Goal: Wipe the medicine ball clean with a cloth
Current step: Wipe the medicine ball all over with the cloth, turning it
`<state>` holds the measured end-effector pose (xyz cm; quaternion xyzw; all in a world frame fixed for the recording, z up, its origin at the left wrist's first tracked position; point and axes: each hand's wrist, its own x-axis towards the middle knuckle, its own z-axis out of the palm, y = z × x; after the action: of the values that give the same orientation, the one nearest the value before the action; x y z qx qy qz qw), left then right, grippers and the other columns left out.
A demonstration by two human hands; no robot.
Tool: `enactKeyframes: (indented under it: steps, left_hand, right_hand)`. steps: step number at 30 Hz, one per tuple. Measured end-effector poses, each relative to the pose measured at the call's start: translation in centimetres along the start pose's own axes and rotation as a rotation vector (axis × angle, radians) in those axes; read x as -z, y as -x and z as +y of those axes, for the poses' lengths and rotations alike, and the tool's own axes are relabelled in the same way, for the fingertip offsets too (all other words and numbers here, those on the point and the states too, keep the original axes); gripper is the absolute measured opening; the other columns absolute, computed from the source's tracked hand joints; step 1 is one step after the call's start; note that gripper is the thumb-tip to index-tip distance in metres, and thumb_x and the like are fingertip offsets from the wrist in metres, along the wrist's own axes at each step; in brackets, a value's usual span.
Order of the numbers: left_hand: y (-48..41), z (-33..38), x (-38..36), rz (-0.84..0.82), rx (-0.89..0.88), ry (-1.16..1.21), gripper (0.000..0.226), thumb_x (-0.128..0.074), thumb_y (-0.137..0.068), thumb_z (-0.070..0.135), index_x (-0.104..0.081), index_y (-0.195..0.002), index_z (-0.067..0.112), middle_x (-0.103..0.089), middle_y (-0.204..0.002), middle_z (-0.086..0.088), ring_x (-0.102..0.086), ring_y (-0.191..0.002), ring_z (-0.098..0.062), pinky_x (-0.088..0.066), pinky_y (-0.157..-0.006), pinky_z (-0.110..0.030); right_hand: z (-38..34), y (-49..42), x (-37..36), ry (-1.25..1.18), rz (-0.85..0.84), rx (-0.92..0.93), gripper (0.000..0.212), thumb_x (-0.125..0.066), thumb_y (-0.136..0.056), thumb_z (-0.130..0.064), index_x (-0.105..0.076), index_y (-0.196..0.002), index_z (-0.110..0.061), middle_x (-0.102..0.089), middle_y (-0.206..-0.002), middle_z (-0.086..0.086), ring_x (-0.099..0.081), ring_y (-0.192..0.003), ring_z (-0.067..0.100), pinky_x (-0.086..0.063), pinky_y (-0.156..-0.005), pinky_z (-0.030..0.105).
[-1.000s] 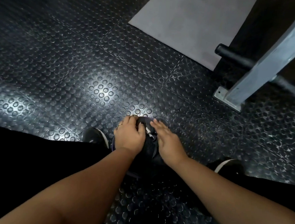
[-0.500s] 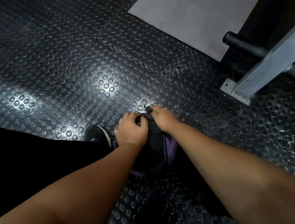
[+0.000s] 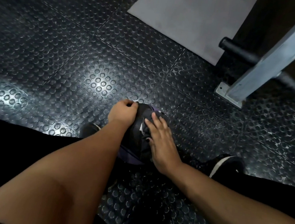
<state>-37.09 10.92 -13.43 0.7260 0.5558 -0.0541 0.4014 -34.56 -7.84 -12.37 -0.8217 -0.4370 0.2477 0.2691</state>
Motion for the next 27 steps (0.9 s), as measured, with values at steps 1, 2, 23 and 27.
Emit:
enactKeyframes:
  steps: [1,2,23,27]
  left_hand:
    - [-0.3,-0.1,0.2,-0.003,0.0,0.022,0.031,-0.056,-0.094,0.045,-0.071,-0.114,0.027,-0.072,-0.114,-0.004,-0.064,-0.109,-0.028,-0.048,-0.092,-0.032]
    - [-0.5,-0.2,0.3,-0.002,-0.002,0.039,0.032,-0.056,-0.094,0.045,-0.071,-0.114,0.026,-0.072,-0.113,-0.004,-0.064,-0.109,-0.028,-0.049,-0.093,-0.033]
    - [0.8,-1.6,-0.7,0.239,0.15,0.392,0.013,-0.059,-0.094,0.034,-0.065,-0.085,0.027,-0.061,-0.078,0.013,-0.056,-0.081,-0.018,-0.04,-0.079,-0.028]
    - [-0.8,-3.2,0.0,0.228,0.143,0.441,0.017,-0.062,-0.088,0.035,-0.068,-0.076,0.025,-0.065,-0.076,0.005,-0.059,-0.081,-0.021,-0.048,-0.08,-0.032]
  right_hand:
    - [0.1,-0.9,0.0,0.018,0.01,0.005,0.054,-0.036,-0.1,-0.021,-0.018,-0.151,-0.031,0.001,-0.16,-0.012,0.007,-0.147,0.011,-0.006,-0.119,0.041]
    - [0.2,-2.0,0.0,0.032,0.029,0.008,0.052,-0.035,-0.1,-0.024,-0.021,-0.149,-0.03,-0.005,-0.16,-0.01,0.001,-0.147,0.015,-0.01,-0.119,0.043]
    - [6.8,-3.9,0.9,-0.486,0.239,-0.704,0.034,-0.039,-0.101,-0.014,-0.057,-0.13,-0.013,-0.064,-0.116,0.014,-0.059,-0.099,0.024,-0.041,-0.075,0.024]
    - [11.7,-2.1,3.4,-0.94,0.617,-1.048,0.031,-0.035,-0.101,-0.009,-0.057,-0.123,-0.013,-0.059,-0.1,0.004,-0.054,-0.087,0.018,-0.042,-0.065,0.022]
